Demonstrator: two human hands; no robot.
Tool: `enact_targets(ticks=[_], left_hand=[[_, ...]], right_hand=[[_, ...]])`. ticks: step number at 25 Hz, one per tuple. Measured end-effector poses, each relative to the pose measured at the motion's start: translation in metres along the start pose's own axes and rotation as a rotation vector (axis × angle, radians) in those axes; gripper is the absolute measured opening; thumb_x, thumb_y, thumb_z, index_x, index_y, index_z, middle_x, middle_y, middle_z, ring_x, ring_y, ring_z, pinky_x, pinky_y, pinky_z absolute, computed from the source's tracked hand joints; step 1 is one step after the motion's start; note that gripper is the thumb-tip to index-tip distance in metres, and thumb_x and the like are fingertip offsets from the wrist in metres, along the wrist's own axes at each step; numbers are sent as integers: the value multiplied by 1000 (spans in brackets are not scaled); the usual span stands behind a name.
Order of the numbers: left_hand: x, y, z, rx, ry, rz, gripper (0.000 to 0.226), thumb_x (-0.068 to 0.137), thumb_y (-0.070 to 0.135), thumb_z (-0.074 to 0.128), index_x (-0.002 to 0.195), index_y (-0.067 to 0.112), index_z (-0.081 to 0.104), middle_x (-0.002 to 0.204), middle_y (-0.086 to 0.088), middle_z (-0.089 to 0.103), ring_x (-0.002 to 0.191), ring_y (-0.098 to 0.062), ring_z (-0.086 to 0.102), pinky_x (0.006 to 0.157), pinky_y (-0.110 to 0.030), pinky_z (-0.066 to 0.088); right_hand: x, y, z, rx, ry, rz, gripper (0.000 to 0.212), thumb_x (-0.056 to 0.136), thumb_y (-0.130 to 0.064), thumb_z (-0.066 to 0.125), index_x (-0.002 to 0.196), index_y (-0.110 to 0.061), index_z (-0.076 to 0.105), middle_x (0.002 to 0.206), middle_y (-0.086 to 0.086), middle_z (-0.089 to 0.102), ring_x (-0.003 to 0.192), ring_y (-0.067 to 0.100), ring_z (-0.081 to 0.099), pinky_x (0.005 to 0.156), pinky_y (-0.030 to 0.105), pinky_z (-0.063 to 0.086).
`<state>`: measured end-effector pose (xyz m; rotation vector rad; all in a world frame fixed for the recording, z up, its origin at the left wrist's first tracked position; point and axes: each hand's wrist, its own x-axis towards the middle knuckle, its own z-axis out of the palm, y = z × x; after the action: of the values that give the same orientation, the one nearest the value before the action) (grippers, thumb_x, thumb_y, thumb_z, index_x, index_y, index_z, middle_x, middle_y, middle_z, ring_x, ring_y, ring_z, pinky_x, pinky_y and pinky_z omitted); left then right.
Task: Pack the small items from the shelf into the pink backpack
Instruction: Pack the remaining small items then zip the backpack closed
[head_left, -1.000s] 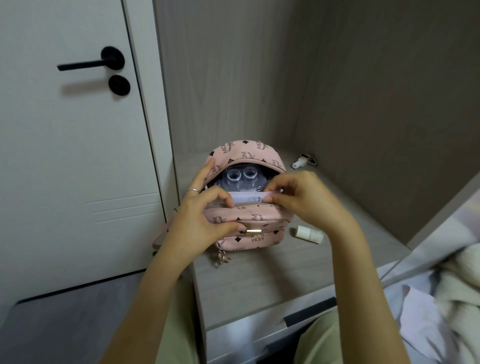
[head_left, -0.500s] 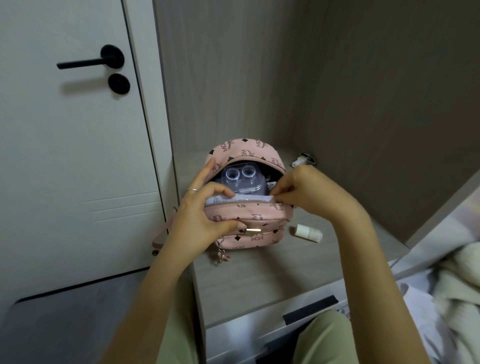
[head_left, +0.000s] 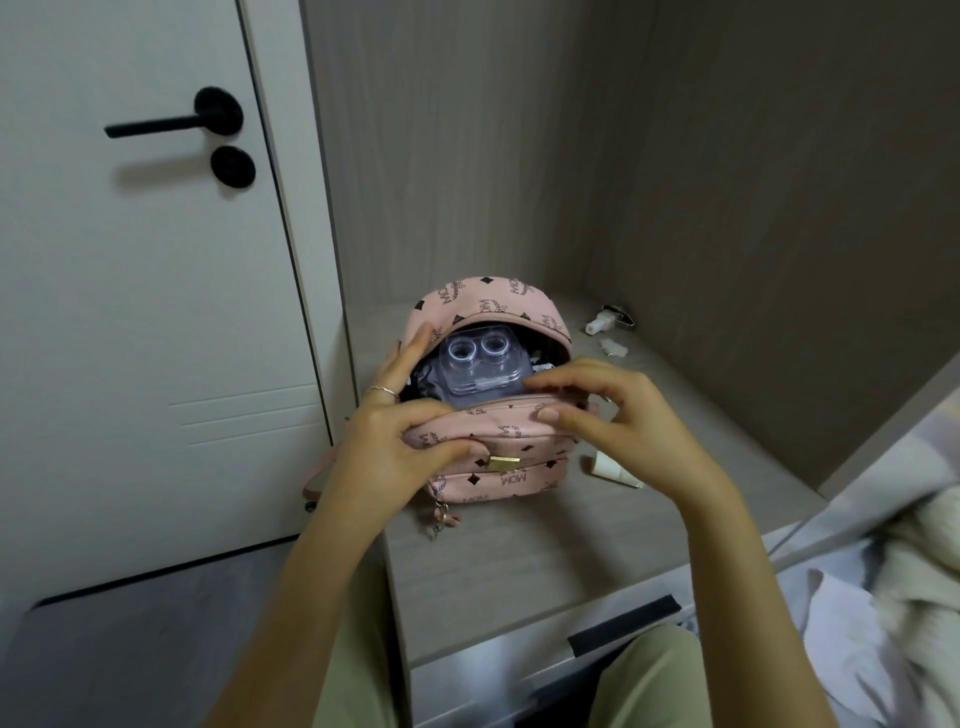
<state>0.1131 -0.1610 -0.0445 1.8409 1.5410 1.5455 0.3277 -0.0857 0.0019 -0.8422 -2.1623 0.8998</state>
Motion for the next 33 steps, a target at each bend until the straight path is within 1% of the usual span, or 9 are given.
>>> enact_targets(ticks=[3, 6, 10, 17, 21, 25, 28, 31, 33], left_hand=[[2, 1, -2, 12, -8, -29, 29, 58, 21, 86, 83, 26, 73, 150, 18, 28, 139, -10, 29, 108, -42, 38], [5, 2, -4, 10, 2, -33, 43, 54, 22, 87, 94, 27, 71, 148, 18, 30, 137, -1, 29, 111, -21, 30], [6, 1, -3, -20, 13, -13, 47, 59, 13, 85, 99, 28, 67, 147, 12, 34, 134, 4, 32, 106, -8, 26], [10, -1, -5, -48, 18, -11, 34, 60, 12, 84, 85, 29, 67, 144, 16, 36, 133, 3, 35, 103, -6, 28], [12, 2, -7, -1, -18, -43, 34, 61, 15, 85, 84, 31, 67, 148, 11, 34, 135, 2, 31, 108, -14, 27], [14, 9, -10, 78, -133, -110, 33, 63, 21, 84, 68, 39, 56, 152, 19, 20, 142, -16, 24, 112, -46, 30], [14, 11, -14, 140, -238, -113, 36, 64, 24, 83, 55, 37, 50, 154, 16, 12, 144, -18, 16, 112, -48, 27], [13, 10, -15, 230, -298, -146, 10, 72, 38, 73, 69, 29, 70, 154, 21, 0, 144, -13, 6, 116, -44, 18], [14, 4, -14, 310, -310, -145, 23, 72, 46, 68, 80, 25, 74, 153, 22, -3, 145, -14, 4, 117, -44, 15]], right_hand=[[4, 0, 5, -3, -10, 21, 12, 89, -14, 62, 89, -23, 70, 80, -1, 67, 71, 0, 53, 69, 23, 43], [12, -3, 1, -50, -68, 63, 16, 89, -10, 60, 82, -21, 70, 78, 10, 68, 67, 4, 53, 66, 23, 44], [25, -9, -8, -185, -63, -14, 13, 88, -11, 63, 90, -17, 74, 83, -9, 68, 80, 4, 59, 75, 20, 46], [31, -11, -7, -296, -58, -139, 11, 90, -9, 60, 88, -14, 70, 85, -10, 63, 84, 4, 57, 77, 19, 44], [30, -6, -3, -272, -39, -133, 15, 92, -12, 56, 79, -19, 59, 76, -13, 55, 76, -1, 50, 70, 16, 38], [31, -1, 2, -287, -46, -136, 22, 91, -23, 59, 73, -11, 56, 72, -3, 52, 70, 4, 46, 65, 23, 36], [25, -1, 6, -163, -136, -121, 25, 71, -35, 76, 75, -17, 59, 76, -6, 56, 71, 7, 50, 64, 26, 41], [19, 3, 2, -66, -174, -72, 31, 64, -27, 84, 87, -24, 63, 84, -10, 65, 78, 9, 58, 70, 29, 46], [18, 7, 3, -122, -148, -63, 25, 70, -25, 82, 87, -24, 62, 77, -11, 63, 69, 3, 53, 63, 27, 44]])
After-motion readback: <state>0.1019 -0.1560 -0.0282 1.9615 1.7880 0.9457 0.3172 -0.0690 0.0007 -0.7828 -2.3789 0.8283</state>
